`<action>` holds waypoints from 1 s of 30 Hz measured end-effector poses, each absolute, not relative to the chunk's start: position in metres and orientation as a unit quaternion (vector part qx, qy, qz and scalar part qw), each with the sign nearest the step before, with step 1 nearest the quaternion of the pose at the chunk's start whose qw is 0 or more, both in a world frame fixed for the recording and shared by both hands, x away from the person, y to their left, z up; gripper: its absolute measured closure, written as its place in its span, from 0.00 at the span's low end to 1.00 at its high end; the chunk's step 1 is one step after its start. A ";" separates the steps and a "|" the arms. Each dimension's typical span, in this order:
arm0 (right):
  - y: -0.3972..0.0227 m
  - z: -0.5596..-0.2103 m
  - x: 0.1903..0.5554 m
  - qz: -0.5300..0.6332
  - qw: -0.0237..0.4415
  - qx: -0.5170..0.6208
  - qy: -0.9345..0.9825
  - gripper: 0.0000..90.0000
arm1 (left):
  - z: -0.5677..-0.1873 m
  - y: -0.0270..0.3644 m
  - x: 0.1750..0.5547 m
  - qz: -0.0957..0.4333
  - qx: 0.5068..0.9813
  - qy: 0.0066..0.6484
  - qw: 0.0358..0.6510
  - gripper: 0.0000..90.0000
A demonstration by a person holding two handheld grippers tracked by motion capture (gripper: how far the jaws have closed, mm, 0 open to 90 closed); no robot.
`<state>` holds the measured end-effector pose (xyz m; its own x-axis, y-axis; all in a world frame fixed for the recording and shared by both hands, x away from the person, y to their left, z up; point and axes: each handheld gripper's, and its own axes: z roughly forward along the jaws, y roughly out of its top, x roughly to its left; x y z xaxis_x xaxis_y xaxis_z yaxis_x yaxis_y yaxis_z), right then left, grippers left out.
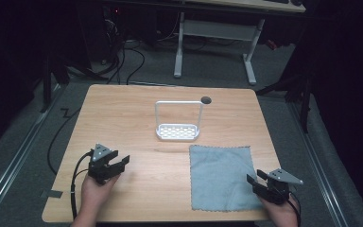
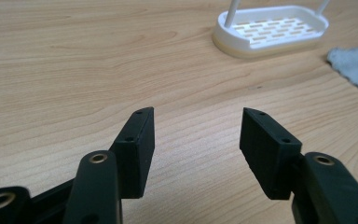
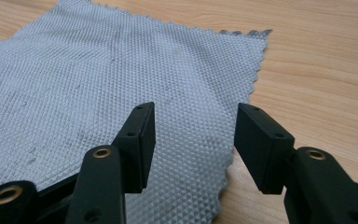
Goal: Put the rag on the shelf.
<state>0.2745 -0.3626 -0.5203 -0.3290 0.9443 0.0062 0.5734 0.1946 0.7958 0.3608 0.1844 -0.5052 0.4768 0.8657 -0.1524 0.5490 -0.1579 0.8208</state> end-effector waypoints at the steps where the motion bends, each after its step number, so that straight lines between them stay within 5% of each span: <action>1: -0.361 -0.520 0.275 0.363 0.257 0.517 0.731 0.55 | -0.505 0.185 0.361 0.183 0.739 0.479 0.437 0.52; 16: -0.348 -0.521 0.283 0.353 0.255 0.502 0.747 0.59 | -0.507 0.185 0.361 0.176 0.739 0.482 0.437 0.54; 22: -0.347 -0.525 0.306 0.325 0.230 0.533 0.747 0.78 | -0.509 0.176 0.360 0.173 0.750 0.468 0.433 0.54; 30: -0.319 -0.527 0.297 0.330 0.220 0.496 0.773 0.81 | -0.508 0.142 0.351 0.141 0.774 0.428 0.445 0.55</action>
